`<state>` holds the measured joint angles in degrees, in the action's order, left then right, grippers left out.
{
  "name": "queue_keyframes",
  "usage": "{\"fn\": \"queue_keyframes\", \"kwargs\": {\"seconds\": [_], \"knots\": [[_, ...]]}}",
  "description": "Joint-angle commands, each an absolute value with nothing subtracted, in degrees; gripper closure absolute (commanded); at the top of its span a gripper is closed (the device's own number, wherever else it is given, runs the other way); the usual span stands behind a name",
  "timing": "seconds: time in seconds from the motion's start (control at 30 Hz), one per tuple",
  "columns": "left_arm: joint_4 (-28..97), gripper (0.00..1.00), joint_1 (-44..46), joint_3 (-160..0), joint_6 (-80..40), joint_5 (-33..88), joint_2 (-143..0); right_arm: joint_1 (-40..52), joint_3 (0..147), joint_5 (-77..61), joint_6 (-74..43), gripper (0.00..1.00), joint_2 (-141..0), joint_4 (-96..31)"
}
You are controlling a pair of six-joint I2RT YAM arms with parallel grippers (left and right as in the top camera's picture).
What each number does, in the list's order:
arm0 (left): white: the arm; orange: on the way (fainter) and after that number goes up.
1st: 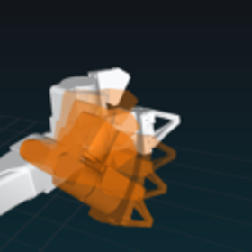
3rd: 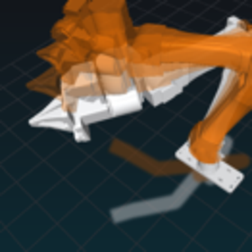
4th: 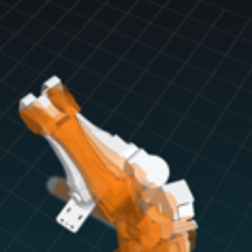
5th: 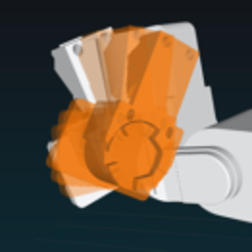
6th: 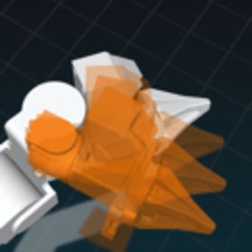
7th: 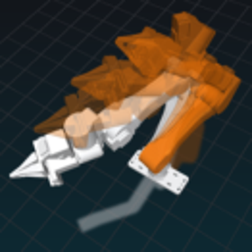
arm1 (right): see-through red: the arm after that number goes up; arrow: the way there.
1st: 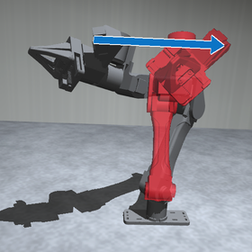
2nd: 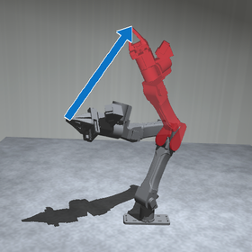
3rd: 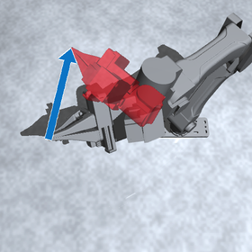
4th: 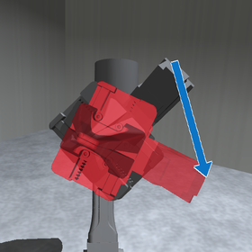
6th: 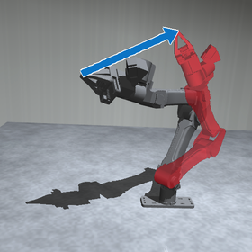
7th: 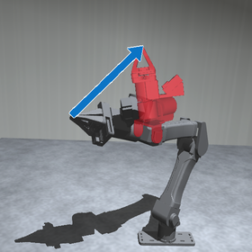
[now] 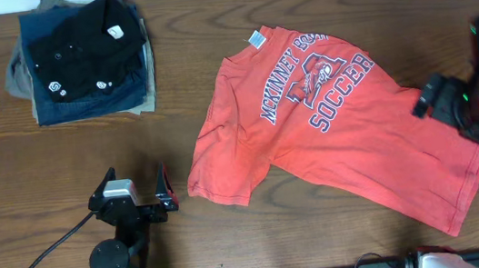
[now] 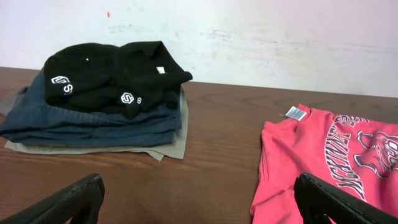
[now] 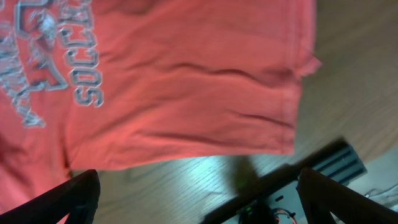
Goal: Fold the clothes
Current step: 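Grasp the t-shirt's lower right hem with the right gripper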
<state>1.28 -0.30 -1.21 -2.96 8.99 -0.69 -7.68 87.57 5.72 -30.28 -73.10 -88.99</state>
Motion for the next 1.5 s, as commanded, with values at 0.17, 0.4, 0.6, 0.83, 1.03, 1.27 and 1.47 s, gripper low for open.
{"fn": "queue_keyframes", "kwargs": {"seconds": [0.17,0.4,0.6,0.83,1.03,1.27,1.47], "knots": [[3.2,0.02,-0.2,-0.2,-2.8,9.8,-0.3,-18.5,72.6,5.7,-31.9,0.01,-63.9,-87.0],[3.2,0.02,-0.2,-0.2,-2.8,9.8,-0.3,-25.9,64.7,0.4,-29.2,0.01,-63.8,-84.9],[3.2,0.02,-0.2,-0.2,-2.8,9.8,-0.3,-34.0,61.8,-2.2,-29.0,0.01,-63.8,-82.6],[3.2,0.02,-0.2,-0.2,-2.8,9.8,-0.3,-41.5,60.4,-2.2,-28.4,0.01,-63.8,-78.7],[3.2,0.02,-0.2,-0.2,-2.8,9.8,-0.3,-45.5,57.0,-2.5,-28.7,0.01,-66.3,-74.0],[3.2,0.02,-0.2,-0.2,-2.8,9.8,-0.3,-46.6,51.3,-5.0,-28.9,0.01,-71.3,-71.0],[3.2,0.02,-0.2,-0.2,-2.8,9.8,-0.3,-46.8,47.4,-4.3,-30.8,0.01,-72.4,-68.9]]}}
